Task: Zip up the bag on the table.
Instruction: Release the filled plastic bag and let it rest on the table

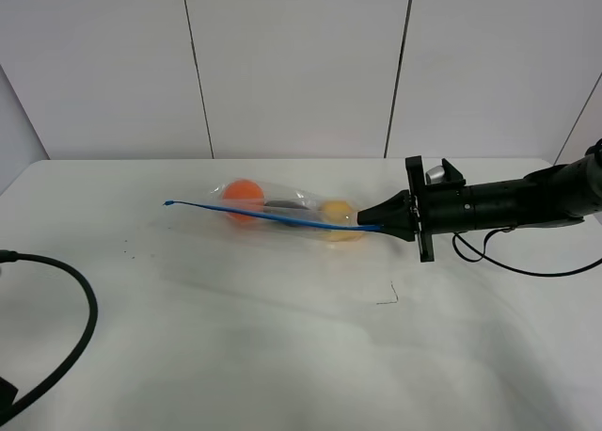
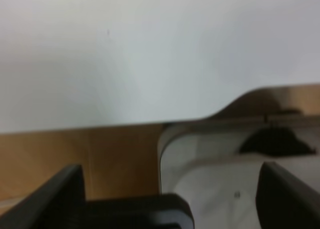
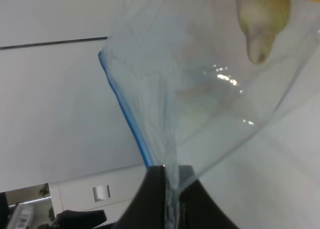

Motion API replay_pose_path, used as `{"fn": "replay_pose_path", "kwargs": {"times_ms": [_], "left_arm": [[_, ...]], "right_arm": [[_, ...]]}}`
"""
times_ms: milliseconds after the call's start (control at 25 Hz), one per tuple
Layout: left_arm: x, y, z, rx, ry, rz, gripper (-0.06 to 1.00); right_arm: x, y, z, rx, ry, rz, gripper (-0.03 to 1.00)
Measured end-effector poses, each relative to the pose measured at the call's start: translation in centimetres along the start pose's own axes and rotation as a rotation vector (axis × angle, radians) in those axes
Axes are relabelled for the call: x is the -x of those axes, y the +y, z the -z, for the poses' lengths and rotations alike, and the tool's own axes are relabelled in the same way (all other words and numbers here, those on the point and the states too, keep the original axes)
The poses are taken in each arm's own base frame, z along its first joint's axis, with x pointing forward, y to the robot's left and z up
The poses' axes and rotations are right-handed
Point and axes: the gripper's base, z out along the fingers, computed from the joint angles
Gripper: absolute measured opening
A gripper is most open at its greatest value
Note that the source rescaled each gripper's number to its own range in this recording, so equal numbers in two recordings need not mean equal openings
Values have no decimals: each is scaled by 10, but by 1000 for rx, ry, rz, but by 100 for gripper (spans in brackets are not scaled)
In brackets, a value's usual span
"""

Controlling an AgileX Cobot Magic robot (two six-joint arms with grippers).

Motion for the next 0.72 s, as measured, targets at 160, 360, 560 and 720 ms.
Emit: {"fn": "replay_pose_path", "kwargs": {"times_ms": [160,360,560,720], "left_arm": [[-10,-1,17,3,-130,-5,100],[-26,-2,35,7,-282,-12,100],[-44,-3,50,11,-430,-18,100],[-59,-4,59,14,-542,-22,100]], "right_arm": [[0,0,0,0,0,0,0],[0,0,0,0,0,0,0],[0,0,0,0,0,0,0],[0,0,0,0,0,0,0]]}}
